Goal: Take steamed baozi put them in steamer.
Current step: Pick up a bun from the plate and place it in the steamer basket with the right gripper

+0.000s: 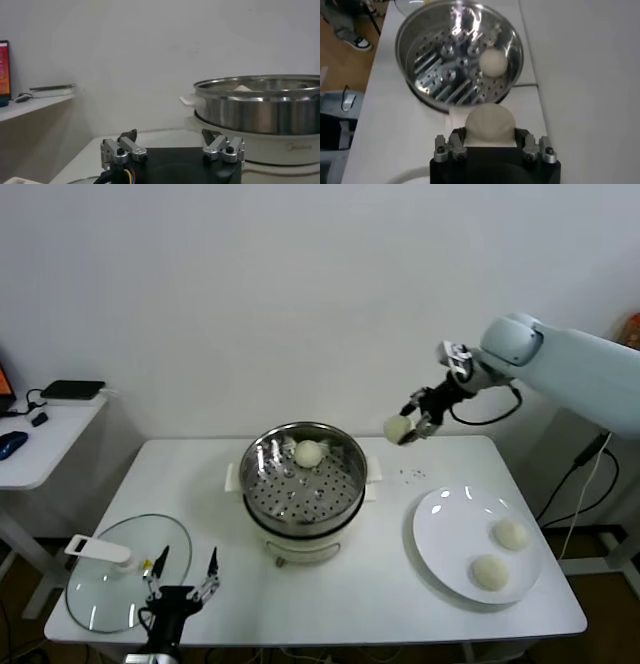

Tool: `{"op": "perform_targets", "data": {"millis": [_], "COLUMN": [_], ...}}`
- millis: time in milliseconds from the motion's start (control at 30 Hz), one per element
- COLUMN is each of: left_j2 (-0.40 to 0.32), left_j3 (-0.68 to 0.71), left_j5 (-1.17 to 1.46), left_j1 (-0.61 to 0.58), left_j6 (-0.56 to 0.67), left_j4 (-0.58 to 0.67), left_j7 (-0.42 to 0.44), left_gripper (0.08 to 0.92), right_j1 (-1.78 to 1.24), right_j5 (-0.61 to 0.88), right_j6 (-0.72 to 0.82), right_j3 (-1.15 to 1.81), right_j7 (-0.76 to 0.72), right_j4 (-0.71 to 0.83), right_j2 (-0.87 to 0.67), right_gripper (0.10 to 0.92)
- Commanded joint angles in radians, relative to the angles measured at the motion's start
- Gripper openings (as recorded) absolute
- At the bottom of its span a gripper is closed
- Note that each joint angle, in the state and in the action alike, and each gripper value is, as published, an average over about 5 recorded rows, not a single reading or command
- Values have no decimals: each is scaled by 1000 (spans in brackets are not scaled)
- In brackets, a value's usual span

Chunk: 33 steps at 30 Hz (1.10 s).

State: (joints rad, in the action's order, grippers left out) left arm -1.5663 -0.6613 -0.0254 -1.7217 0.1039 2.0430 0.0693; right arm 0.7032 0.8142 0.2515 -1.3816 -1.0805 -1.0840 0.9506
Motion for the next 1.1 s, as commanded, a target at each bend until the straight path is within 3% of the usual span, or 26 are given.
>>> {"op": "perform_targets", "data": {"millis": [33, 567, 1100], "left_j2": [3, 12, 4], "left_j3": [0, -18, -16], "left_j5": [-13, -3, 1], "left_j1": [13, 3, -5], "left_j6": [-11, -7, 1], "left_j4": [8, 12, 15], "left_j7": [2, 6, 4], "left_gripper": [823, 823, 823], "right_j1": [7, -160, -236], "right_j5": [95, 46, -20], "right_j6": [11, -9, -18], "right_j3": [-32, -40, -9], "right_j7": [7, -8, -12], "right_j4": [108, 338, 420], "right_j2": [294, 550, 639], "right_gripper": [645, 645, 653]}}
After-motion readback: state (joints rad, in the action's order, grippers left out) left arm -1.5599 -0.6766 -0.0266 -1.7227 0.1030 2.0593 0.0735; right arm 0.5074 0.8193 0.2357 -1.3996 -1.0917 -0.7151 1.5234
